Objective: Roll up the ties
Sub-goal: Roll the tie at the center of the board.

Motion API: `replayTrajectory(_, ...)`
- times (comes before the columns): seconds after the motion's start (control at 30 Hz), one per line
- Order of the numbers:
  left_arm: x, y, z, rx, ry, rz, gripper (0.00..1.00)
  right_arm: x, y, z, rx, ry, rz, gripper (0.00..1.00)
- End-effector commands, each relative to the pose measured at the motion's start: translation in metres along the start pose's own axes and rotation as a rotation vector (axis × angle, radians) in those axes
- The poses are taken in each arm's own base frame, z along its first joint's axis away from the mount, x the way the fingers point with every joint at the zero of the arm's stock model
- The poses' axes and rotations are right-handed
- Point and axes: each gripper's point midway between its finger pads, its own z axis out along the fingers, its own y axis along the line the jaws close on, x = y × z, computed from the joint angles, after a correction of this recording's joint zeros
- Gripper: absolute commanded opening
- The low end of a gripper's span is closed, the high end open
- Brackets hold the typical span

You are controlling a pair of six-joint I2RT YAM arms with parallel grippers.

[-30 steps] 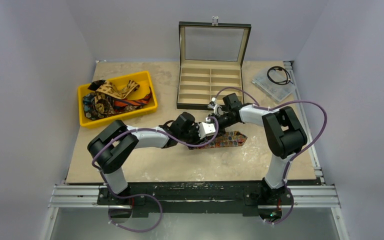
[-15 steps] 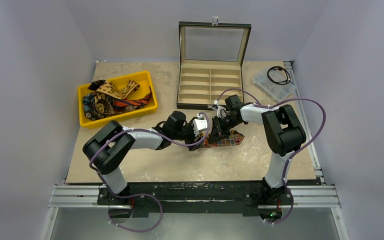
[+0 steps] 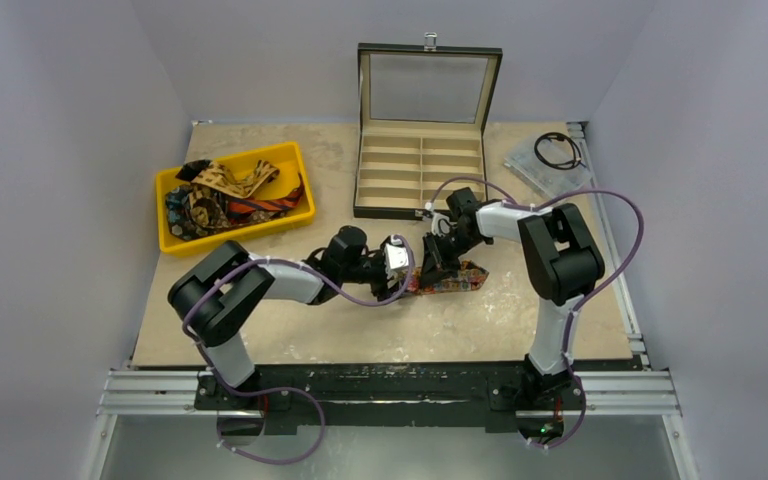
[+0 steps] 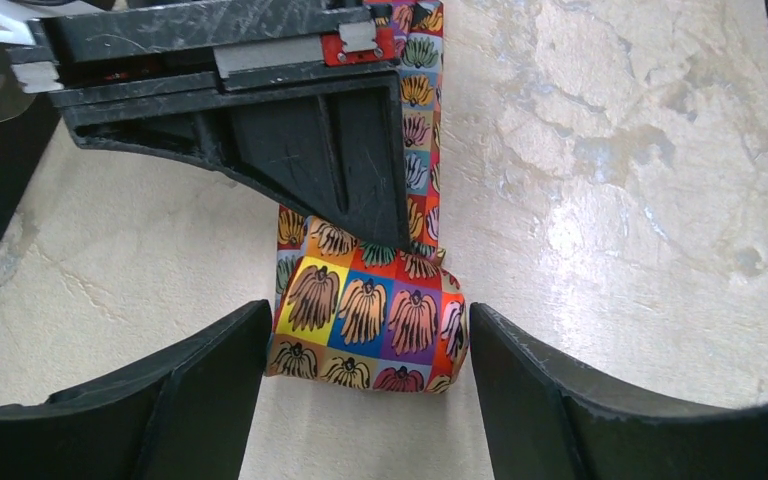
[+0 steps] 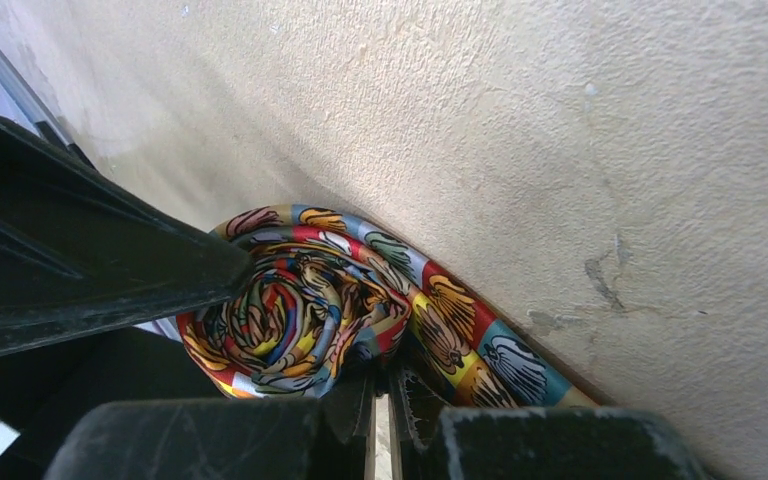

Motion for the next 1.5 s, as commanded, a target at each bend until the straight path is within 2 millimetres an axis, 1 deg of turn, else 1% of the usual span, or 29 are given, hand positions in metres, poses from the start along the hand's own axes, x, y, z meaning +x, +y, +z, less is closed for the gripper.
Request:
replayTrajectory(0.0, -0.009, 0.000, 0.011, 0.040, -0.051, 0.141, 0.72, 0.007, -0.071, 0.010, 0.299, 0.048, -0.046, 0.00)
replayTrajectory(0.07, -0.008, 0.002, 0.017, 0.041, -0.043, 0.169, 0.70, 0.007, -0.070, 0.010, 0.294, 0.052, -0.048, 0.00)
replayTrajectory(0.2, -0.002, 0.002, 0.026, 0.054, -0.023, 0.194, 0.62, 0.006, -0.068, 0.010, 0.279, 0.057, -0.054, 0.00)
replayTrajectory(0.33, -0.003, 0.000, 0.030, 0.061, -0.026, 0.181, 0.56, 0.008, -0.064, 0.013, 0.254, 0.066, -0.053, 0.00)
replayTrajectory(0.43, -0.001, -0.006, 0.034, 0.076, -0.021, 0.177, 0.48, 0.010, -0.062, 0.016, 0.239, 0.073, -0.052, 0.00)
replayTrajectory(0.57, 0.004, -0.008, 0.037, 0.070, -0.004, 0.154, 0.40, 0.009, -0.056, 0.017, 0.217, 0.074, -0.056, 0.00)
replayTrajectory(0.6, 0.006, -0.008, 0.037, 0.069, 0.006, 0.134, 0.36, 0.008, -0.054, 0.016, 0.206, 0.072, -0.057, 0.00)
replayTrajectory(0.67, 0.010, -0.004, 0.035, 0.037, 0.039, 0.067, 0.27, 0.006, -0.043, 0.015, 0.155, 0.059, -0.061, 0.00)
replayTrajectory(0.7, 0.014, -0.003, 0.033, 0.024, 0.059, 0.025, 0.21, 0.004, -0.036, 0.012, 0.133, 0.045, -0.068, 0.00)
replayTrajectory(0.73, 0.017, -0.004, 0.029, 0.024, 0.068, -0.015, 0.17, 0.001, -0.027, 0.008, 0.100, 0.023, -0.079, 0.00)
replayTrajectory(0.77, 0.022, -0.007, 0.026, 0.030, 0.079, -0.043, 0.14, -0.003, -0.017, 0.003, 0.065, -0.010, -0.096, 0.04)
replayTrajectory(0.83, 0.031, -0.016, 0.019, 0.050, 0.100, -0.067, 0.10, -0.008, 0.001, -0.011, 0.012, -0.066, -0.121, 0.15)
replayTrajectory(0.87, 0.036, -0.021, 0.016, 0.064, 0.107, -0.074, 0.08, -0.011, 0.009, -0.019, -0.007, -0.091, -0.141, 0.19)
replayTrajectory(0.9, 0.040, -0.026, 0.013, 0.078, 0.117, -0.081, 0.06, -0.013, 0.016, -0.026, -0.018, -0.113, -0.158, 0.21)
replayTrajectory(0.97, 0.046, -0.033, 0.008, 0.097, 0.130, -0.087, 0.03, -0.019, 0.030, -0.040, -0.043, -0.157, -0.196, 0.23)
replayTrajectory(1.03, 0.050, -0.037, 0.006, 0.112, 0.142, -0.086, 0.01, -0.023, 0.038, -0.048, -0.061, -0.189, -0.203, 0.23)
replayTrajectory(1.07, 0.052, -0.039, 0.005, 0.117, 0.149, -0.085, 0.01, -0.025, 0.038, -0.048, -0.061, -0.199, -0.202, 0.24)
replayTrajectory(1.1, 0.053, -0.039, 0.005, 0.120, 0.155, -0.083, 0.01, -0.026, 0.034, -0.047, -0.044, -0.203, -0.196, 0.24)
replayTrajectory(1.17, 0.053, -0.037, 0.004, 0.116, 0.162, -0.088, 0.00, -0.024, 0.021, -0.039, -0.007, -0.185, -0.169, 0.24)
replayTrajectory(1.23, 0.051, -0.032, 0.005, 0.101, 0.170, -0.107, 0.00, -0.016, 0.005, -0.029, 0.027, -0.136, -0.136, 0.22)
replayTrajectory(1.33, 0.045, -0.021, 0.005, 0.049, 0.183, -0.148, 0.00, -0.003, -0.013, -0.019, 0.071, -0.083, -0.108, 0.20)
replayTrajectory(1.47, 0.041, -0.011, 0.005, -0.005, 0.196, -0.177, 0.00, 0.000, -0.028, -0.016, 0.137, -0.081, -0.108, 0.18)
